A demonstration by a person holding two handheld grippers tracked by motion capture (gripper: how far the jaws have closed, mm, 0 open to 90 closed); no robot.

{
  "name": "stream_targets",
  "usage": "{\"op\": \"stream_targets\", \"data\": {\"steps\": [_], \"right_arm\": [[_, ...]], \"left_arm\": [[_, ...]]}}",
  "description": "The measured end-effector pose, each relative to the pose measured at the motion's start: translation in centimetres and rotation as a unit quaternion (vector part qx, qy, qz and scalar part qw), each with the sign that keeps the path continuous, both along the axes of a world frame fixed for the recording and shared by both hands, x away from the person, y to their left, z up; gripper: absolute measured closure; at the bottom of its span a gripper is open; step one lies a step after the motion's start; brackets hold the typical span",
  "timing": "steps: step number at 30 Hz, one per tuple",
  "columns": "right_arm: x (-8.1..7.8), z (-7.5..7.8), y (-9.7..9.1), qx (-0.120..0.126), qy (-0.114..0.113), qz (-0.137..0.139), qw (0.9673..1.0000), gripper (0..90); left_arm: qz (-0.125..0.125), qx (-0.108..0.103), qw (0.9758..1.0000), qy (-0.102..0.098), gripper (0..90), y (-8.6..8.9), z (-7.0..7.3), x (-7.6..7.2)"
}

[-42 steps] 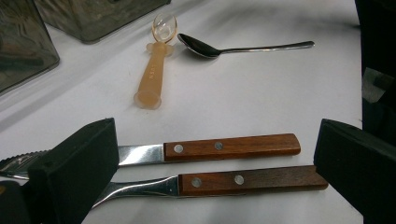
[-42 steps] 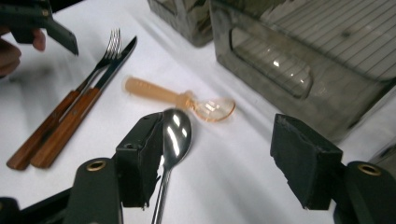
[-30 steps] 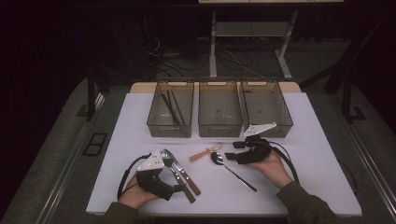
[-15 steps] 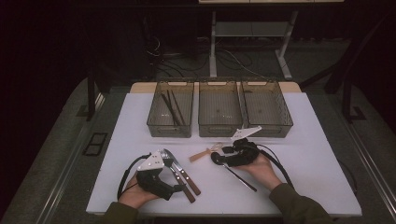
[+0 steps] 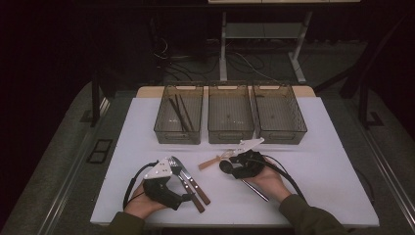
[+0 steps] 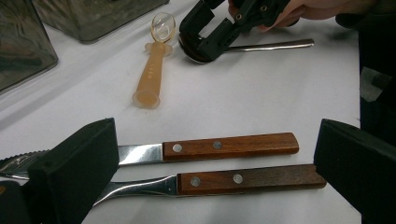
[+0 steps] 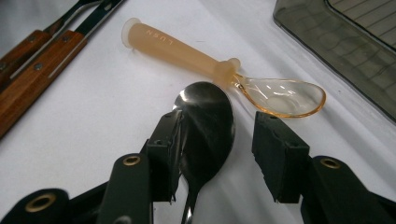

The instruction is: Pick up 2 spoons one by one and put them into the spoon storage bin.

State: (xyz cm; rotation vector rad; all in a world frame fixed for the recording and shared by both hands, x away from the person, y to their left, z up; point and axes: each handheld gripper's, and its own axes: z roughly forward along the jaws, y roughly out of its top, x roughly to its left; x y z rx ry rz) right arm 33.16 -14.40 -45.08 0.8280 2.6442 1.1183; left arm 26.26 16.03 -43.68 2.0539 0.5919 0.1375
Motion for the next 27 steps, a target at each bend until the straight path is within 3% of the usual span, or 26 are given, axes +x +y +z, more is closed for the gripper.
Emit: {"op": "stream_targets", "data": {"steps": [9,18,27], "right_arm": [[-0.5,0.1,0.4,-0.005,-0.005,0.013,0.9999,66.4],[-0.9,0.9,0.4,-0.002,-0.025,0.022,0.9994,84.9],[-1.2,1.3,0.4,-0.002,-0.022,0.037,0.9991,88.9]], "left_arm": [[-0.001,0.000,1.0000,-0.001,0.0,0.0,0.0,0.0],[-0.001,0.000,1.0000,-0.001,0.0,0.0,0.0,0.0],[-0.001,-0.001,1.0000,-0.002,0.0,0.0,0.0,-0.1]]}}
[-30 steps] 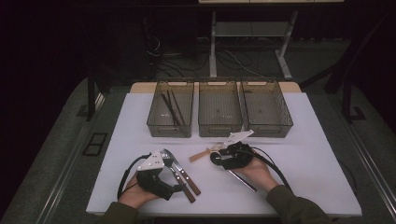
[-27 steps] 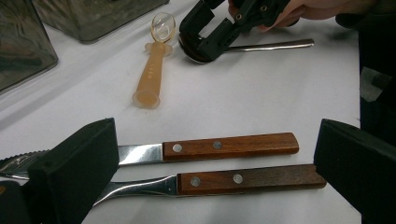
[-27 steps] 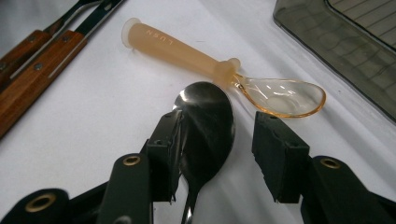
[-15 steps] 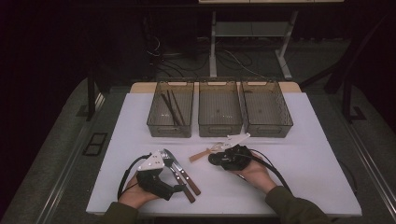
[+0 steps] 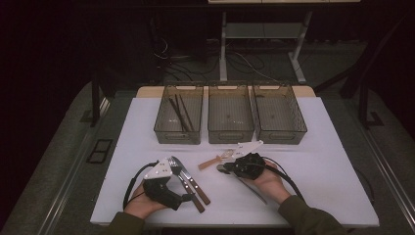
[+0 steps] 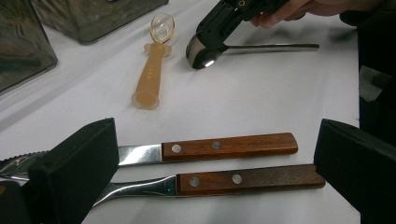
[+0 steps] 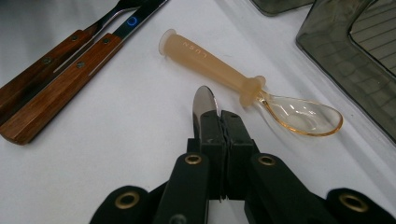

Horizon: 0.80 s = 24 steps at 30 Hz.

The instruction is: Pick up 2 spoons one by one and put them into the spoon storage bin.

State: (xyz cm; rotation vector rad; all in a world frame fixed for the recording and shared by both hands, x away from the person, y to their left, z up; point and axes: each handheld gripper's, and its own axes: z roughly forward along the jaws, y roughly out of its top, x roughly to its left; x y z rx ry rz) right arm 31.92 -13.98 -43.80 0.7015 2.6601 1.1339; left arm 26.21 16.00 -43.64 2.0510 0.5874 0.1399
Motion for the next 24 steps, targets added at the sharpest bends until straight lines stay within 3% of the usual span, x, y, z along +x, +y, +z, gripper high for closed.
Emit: {"op": "stream_targets", "data": {"steps": [6,24], "right_arm": [[0.2,0.2,-0.2,-0.003,0.000,-0.002,1.0000,89.0],[1.2,2.2,-2.4,0.021,-0.017,-0.036,0.9990,89.1]], "left_arm": [[-0.001,0.000,1.0000,0.001,0.0,0.1,0.0,0.0],[-0.001,-0.001,1.0000,0.001,0.0,0.0,0.0,0.0]]}}
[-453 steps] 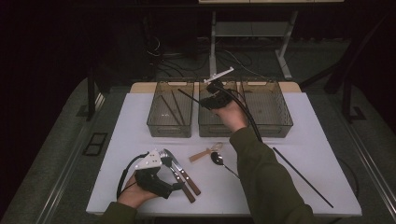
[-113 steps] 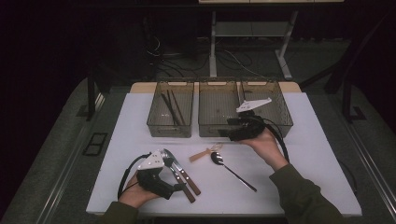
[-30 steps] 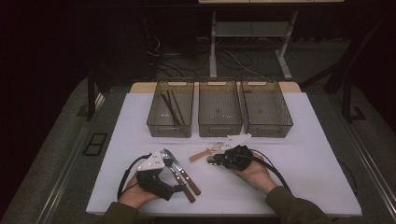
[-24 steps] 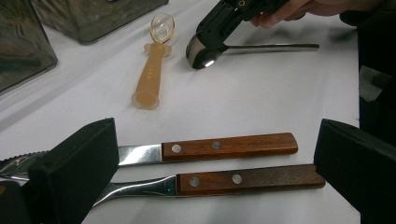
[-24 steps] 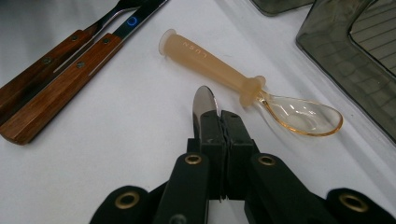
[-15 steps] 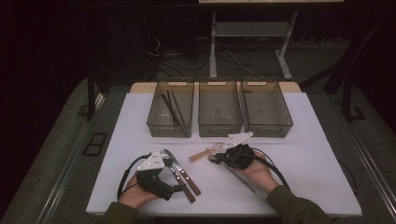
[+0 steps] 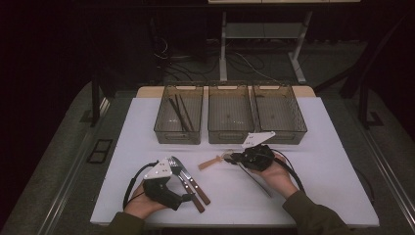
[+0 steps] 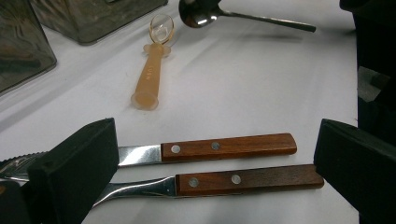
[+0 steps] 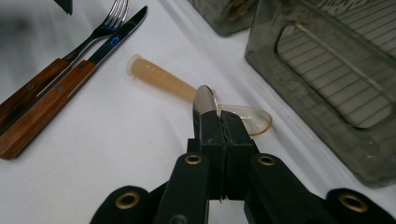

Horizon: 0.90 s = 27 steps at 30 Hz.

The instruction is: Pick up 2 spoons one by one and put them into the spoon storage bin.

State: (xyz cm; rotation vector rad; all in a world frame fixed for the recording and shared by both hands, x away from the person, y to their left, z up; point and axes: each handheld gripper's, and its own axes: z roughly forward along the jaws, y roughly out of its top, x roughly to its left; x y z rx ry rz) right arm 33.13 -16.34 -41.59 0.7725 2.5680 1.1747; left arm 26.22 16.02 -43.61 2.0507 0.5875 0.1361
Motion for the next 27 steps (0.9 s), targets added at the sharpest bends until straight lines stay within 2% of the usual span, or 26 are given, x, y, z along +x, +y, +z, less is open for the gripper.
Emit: {"op": "stream_targets", "data": {"steps": [9,17,27], "right_arm": [[0.5,0.9,-1.0,0.009,-0.004,-0.012,0.9999,89.1],[1.3,2.5,-2.1,0.021,-0.017,-0.025,0.9993,89.1],[3.3,4.5,-3.2,0.044,-0.029,-0.052,0.9973,89.1]], "left_arm": [[0.000,0.000,1.0000,0.001,0.0,0.0,0.0,0.1],[0.001,-0.003,1.0000,0.002,0.0,0.0,-0.1,0.1],[0.002,-0.003,1.0000,0.002,0.0,0.0,-0.1,0.1]]}}
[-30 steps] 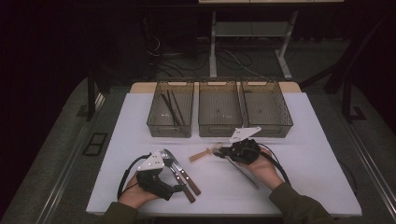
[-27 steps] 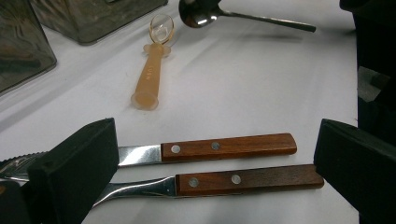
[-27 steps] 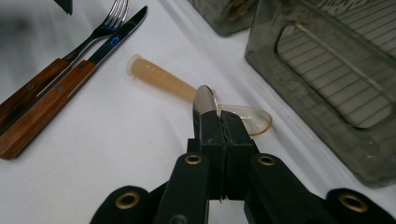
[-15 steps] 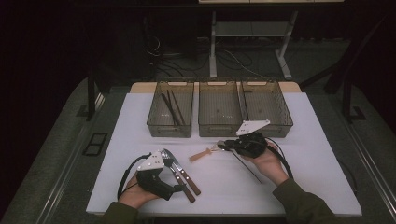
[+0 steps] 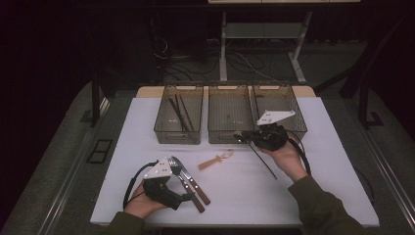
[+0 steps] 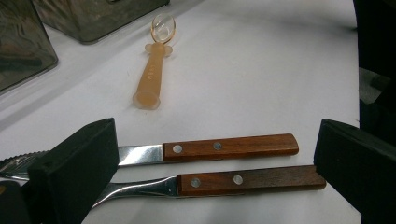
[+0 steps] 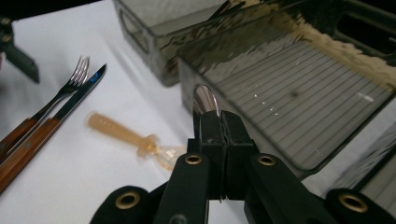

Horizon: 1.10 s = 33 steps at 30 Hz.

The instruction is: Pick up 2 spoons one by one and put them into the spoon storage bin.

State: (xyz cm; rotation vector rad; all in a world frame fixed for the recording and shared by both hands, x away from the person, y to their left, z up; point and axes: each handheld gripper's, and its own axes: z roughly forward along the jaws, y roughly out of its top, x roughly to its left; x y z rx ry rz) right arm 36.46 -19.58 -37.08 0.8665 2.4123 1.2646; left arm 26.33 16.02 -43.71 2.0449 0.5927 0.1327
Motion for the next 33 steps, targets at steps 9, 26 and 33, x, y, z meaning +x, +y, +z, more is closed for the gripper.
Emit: {"op": "stream_targets", "data": {"steps": [9,26,33], "right_arm": [[2.6,2.4,0.2,0.001,-0.013,-0.019,0.9997,89.1],[9.5,4.6,3.2,-0.017,-0.035,-0.047,0.9981,89.1],[12.6,4.5,4.3,-0.030,-0.027,-0.067,0.9969,89.1]], "left_arm": [[0.000,-0.002,1.0000,-0.001,0.0,0.0,0.0,0.0],[-0.004,-0.009,0.9999,-0.002,0.0,-0.1,0.2,-0.1],[-0.007,-0.011,0.9999,-0.002,0.0,0.0,0.2,-0.1]]}}
